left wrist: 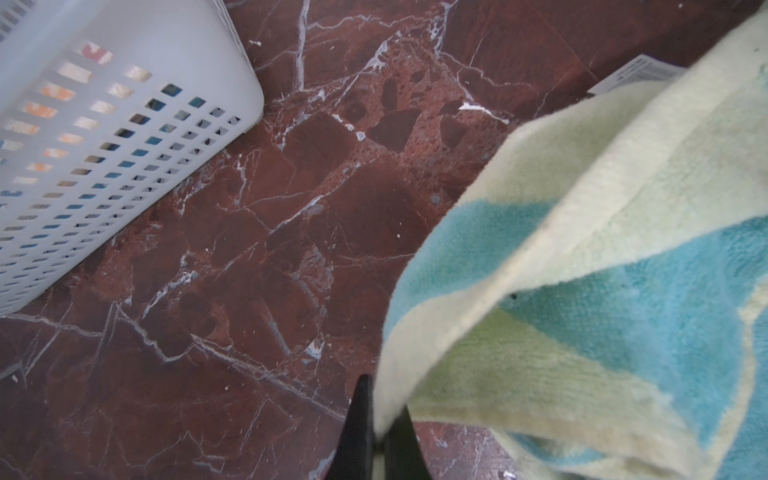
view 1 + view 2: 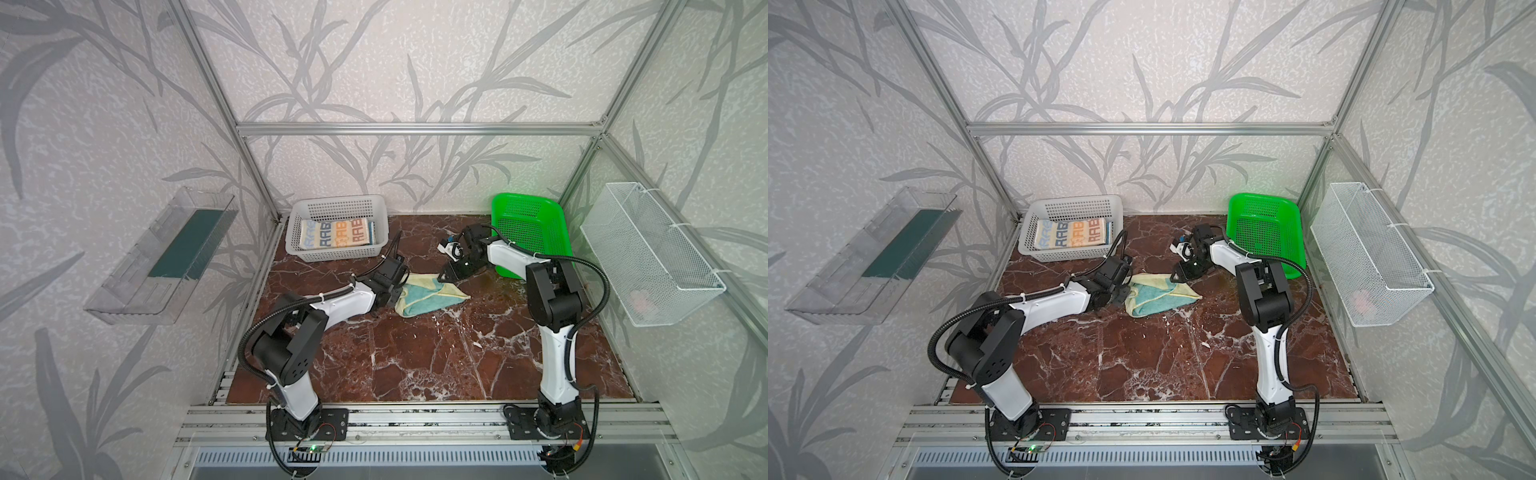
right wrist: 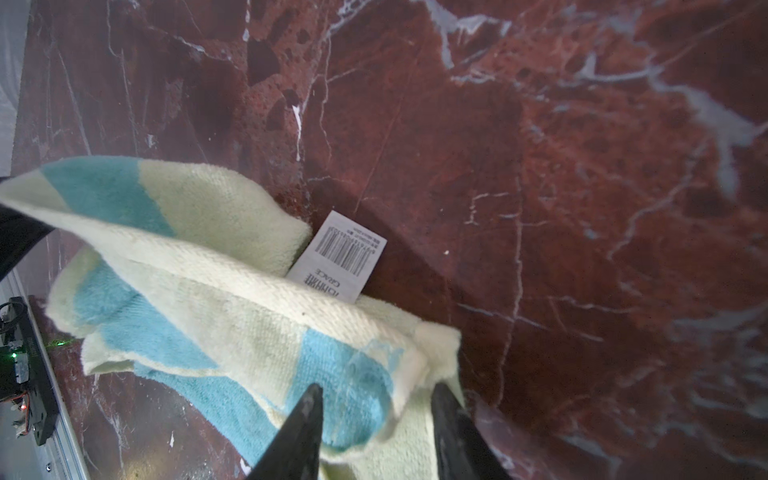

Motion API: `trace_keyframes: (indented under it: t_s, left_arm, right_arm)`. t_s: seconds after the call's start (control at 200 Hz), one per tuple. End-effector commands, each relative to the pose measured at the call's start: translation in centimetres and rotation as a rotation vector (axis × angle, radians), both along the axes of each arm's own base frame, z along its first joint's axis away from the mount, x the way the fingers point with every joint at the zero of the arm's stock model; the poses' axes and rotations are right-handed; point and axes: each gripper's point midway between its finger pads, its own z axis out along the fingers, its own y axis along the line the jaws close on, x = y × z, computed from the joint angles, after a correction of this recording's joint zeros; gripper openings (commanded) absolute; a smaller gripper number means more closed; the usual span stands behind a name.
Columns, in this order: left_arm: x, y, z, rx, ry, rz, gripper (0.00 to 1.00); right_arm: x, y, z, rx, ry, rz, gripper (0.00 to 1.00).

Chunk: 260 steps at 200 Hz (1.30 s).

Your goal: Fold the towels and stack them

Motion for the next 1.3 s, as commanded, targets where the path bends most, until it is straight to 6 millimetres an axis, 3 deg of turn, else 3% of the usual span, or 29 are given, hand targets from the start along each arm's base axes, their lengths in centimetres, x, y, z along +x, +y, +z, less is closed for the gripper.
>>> trace_keyframes:
  t_s: [0.0, 0.37, 0.79, 1.295]
  left_arm:
    - [0.1, -0.5, -0.1, 0.006, 0.004, -0.016, 0.0]
    - [0.3, -0.8, -0.1, 0.009, 0.005, -0.022, 0.0]
    - [0.2, -0.9, -0.2, 0.011, 0.008, -0.026, 0.0]
    - [0.1, -0.9, -0.5, 0.01, 0.012, -0.027, 0.0]
  right_arm:
    - [0.2, -0.1, 0.3, 0.003, 0.014, 0.0, 0.43]
    - [1.1, 0.8, 1.0, 0.034, 0.023, 0.034, 0.4]
    - [0.7, -0.1, 0.0, -0.029, 0.078, 0.013, 0.34]
    - [1.8, 1.1, 0.1, 0.031, 0.105, 0.003, 0.25]
